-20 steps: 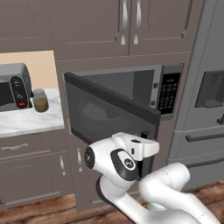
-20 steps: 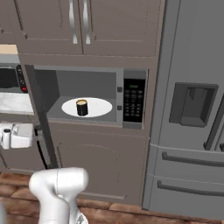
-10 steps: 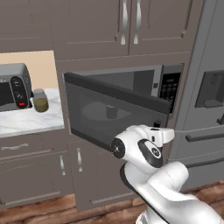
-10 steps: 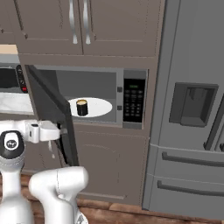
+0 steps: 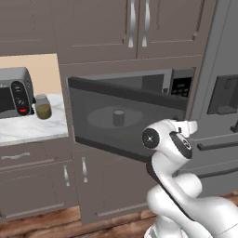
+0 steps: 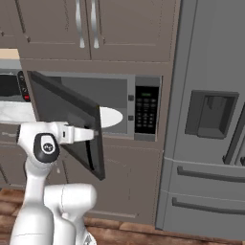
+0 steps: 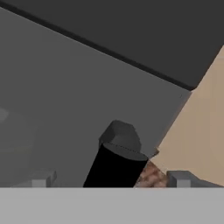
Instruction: Pick the mug from the counter and place it inside the microwave. Then close the microwave.
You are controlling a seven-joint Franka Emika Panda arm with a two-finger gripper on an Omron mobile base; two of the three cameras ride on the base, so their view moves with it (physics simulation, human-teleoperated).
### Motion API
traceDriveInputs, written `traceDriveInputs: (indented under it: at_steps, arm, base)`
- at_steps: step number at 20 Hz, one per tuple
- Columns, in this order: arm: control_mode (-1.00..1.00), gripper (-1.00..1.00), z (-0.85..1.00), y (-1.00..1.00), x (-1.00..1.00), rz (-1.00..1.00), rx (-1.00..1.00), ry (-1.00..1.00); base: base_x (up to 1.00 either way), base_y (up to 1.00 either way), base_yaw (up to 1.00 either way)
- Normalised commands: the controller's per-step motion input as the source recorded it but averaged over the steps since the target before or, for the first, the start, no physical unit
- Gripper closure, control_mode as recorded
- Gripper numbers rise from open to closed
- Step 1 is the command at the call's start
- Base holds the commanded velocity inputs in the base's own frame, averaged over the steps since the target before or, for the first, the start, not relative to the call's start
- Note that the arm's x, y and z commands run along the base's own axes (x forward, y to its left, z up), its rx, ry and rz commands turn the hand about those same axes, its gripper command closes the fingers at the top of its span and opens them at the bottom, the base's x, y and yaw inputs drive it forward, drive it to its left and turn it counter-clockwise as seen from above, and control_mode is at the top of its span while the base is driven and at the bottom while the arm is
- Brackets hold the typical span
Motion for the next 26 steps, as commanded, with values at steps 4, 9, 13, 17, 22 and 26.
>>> traceDriveInputs:
  at_steps: [4,9,13,17,22,26]
  arm:
    - [-1.00,-1.00,0.00,-0.65,0.42,0.14,0.01,0.05]
    - [-1.00,-1.00,0.00,-0.57,0.41,0.14,0.02,0.02]
    - [-1.00,-1.00,0.00,-0.49,0.44,0.14,0.05,0.00]
    - [-1.00,-1.00,0.00,-0.37,0.61,0.12,0.06,0.01]
    - [-1.00,-1.00,0.00,-0.17,0.65,0.03,0.06,0.01]
    - [-1.00,-1.00,0.01,-0.06,0.54,0.00,0.03,0.05]
  base:
    - [0.00,0.00,0.00]
    - [0.00,0.00,0.00]
    - [0.00,0.00,0.00]
    - [0.00,0.00,0.00]
    - [0.00,0.00,0.00]
    - [0.00,0.00,0.00]
